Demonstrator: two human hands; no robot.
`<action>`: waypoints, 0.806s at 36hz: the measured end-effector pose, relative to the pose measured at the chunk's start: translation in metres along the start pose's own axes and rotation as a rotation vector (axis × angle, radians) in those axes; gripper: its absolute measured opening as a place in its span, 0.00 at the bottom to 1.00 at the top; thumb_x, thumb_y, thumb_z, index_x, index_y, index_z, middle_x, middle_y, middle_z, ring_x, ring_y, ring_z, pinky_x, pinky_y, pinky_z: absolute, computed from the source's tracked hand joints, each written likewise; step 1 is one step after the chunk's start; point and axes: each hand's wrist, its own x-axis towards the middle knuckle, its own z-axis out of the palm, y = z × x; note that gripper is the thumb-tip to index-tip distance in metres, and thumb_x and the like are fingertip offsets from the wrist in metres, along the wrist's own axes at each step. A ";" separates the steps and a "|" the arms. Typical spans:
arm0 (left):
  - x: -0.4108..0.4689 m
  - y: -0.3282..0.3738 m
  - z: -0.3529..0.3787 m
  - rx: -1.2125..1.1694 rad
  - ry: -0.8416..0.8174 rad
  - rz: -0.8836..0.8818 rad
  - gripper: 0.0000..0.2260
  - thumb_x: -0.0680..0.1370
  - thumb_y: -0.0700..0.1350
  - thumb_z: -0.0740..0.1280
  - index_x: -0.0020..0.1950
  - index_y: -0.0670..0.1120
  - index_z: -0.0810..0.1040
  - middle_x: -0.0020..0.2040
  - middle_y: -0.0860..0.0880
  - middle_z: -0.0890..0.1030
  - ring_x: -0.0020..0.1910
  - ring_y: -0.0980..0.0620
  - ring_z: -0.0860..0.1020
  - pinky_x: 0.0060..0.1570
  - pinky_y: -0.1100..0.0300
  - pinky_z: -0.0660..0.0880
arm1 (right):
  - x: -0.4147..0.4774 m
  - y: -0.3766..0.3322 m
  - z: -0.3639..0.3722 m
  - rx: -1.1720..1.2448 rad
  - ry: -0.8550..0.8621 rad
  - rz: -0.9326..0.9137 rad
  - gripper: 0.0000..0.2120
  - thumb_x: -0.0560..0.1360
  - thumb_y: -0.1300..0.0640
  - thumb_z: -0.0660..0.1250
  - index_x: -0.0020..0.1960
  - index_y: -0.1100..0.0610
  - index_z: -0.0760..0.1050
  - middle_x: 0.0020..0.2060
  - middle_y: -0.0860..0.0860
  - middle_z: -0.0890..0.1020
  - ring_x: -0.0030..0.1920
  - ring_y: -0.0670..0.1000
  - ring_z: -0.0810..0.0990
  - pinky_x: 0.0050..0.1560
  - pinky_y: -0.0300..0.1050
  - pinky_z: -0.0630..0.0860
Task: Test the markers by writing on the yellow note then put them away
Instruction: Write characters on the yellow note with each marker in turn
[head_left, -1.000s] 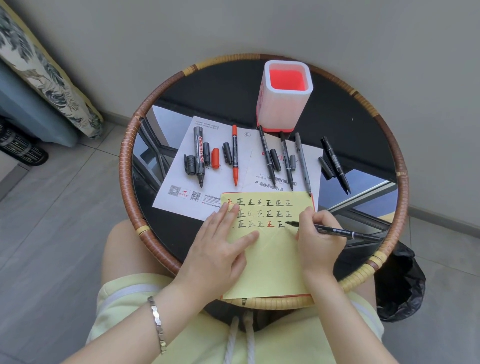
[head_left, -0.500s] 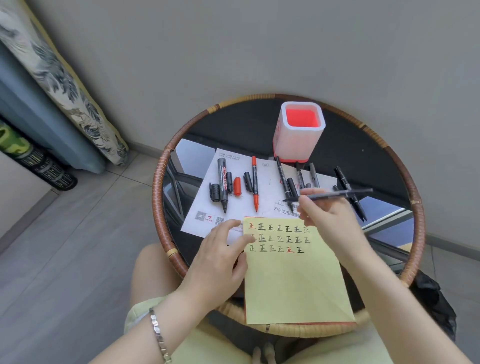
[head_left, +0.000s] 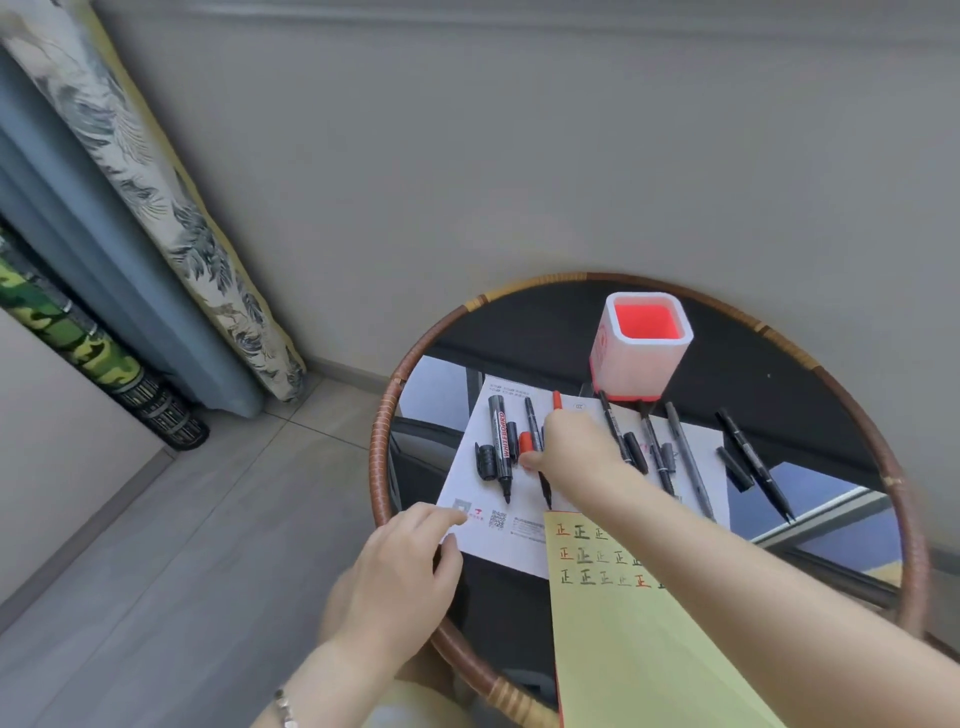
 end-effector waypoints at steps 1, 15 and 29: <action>0.000 0.001 0.000 0.001 -0.001 -0.006 0.11 0.77 0.50 0.56 0.56 0.60 0.74 0.52 0.65 0.75 0.54 0.60 0.75 0.46 0.52 0.77 | -0.002 -0.002 0.002 -0.013 0.006 -0.006 0.21 0.74 0.52 0.66 0.30 0.56 0.58 0.28 0.50 0.65 0.38 0.56 0.70 0.31 0.44 0.63; 0.005 0.011 -0.012 -0.011 0.022 -0.010 0.11 0.78 0.43 0.61 0.57 0.51 0.79 0.50 0.58 0.80 0.52 0.57 0.77 0.50 0.65 0.69 | 0.004 -0.038 0.020 0.037 -0.032 0.012 0.08 0.75 0.59 0.61 0.52 0.60 0.73 0.50 0.56 0.79 0.52 0.58 0.79 0.40 0.43 0.70; -0.001 0.023 0.002 0.020 0.075 0.091 0.09 0.73 0.38 0.67 0.51 0.47 0.82 0.47 0.54 0.83 0.48 0.53 0.81 0.46 0.62 0.73 | -0.034 0.003 -0.014 0.759 -0.137 0.095 0.16 0.69 0.57 0.65 0.26 0.55 0.63 0.17 0.47 0.64 0.20 0.46 0.60 0.24 0.35 0.59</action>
